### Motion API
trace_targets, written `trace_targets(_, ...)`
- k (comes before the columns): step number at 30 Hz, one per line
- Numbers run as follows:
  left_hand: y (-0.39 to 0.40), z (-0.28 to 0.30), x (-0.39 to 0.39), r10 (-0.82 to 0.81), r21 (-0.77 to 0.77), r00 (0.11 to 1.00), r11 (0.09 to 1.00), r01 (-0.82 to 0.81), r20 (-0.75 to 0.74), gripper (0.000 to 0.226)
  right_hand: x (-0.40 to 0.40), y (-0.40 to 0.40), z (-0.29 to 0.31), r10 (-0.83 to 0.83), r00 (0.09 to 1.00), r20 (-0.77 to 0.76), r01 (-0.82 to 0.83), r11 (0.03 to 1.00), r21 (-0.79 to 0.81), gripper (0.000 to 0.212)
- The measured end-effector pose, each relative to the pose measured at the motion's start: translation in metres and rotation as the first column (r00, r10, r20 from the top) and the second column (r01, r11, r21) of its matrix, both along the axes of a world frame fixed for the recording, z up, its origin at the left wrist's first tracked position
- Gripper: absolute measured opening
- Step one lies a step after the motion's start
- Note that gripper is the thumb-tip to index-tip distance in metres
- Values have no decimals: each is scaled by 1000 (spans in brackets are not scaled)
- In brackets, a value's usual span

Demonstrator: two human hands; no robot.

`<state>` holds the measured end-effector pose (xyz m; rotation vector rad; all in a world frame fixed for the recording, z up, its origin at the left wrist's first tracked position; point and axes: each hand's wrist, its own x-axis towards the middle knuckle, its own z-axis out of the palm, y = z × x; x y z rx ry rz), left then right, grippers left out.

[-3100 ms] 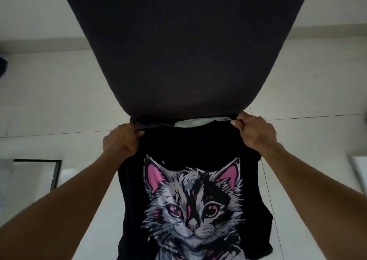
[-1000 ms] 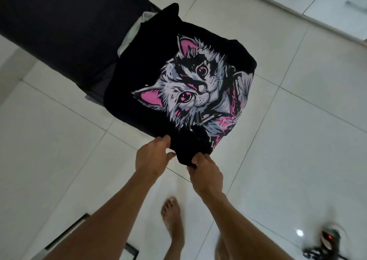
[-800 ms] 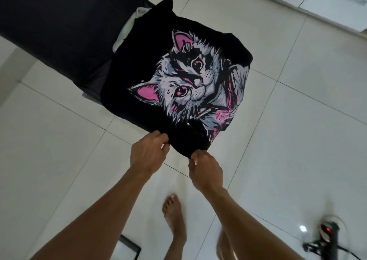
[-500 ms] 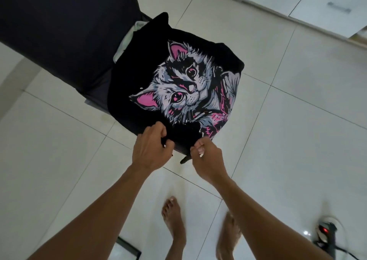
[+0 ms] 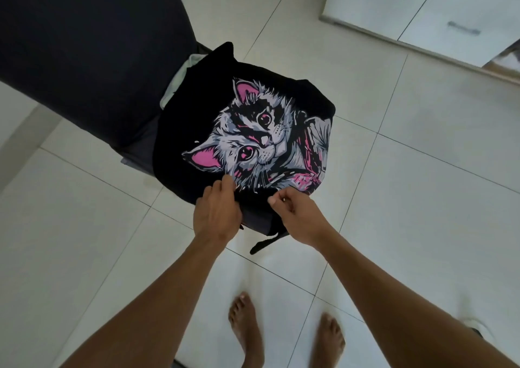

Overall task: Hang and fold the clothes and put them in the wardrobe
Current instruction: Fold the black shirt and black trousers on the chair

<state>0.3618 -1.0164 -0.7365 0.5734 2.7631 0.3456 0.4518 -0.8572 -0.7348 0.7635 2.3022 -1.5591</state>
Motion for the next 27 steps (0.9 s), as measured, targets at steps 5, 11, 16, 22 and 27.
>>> trace_targets(5,4,1,-20,-117,49,986,993,112,117,19,-4,13,4,160,987,18,-160,976,148,37)
trace_targets(11,1,11,-42,-378,-209,926,907,366,-20,29,0,27,-4,107,994,-12,-99,955,280,35)
trace_targets(16,-23,21,-51,-72,-287,984,958,22,-162,53,4,35,-3,47,998,-52,-28,948,317,48)
trace_targets(22,-62,29,-55,184,-200,982,962,-187,-32,46,-8,22,14,-31,997,-65,54,915,400,49)
trace_targets(27,-82,36,-80,457,173,879,862,-476,139,28,-18,21,20,-112,994,-17,109,897,429,45)
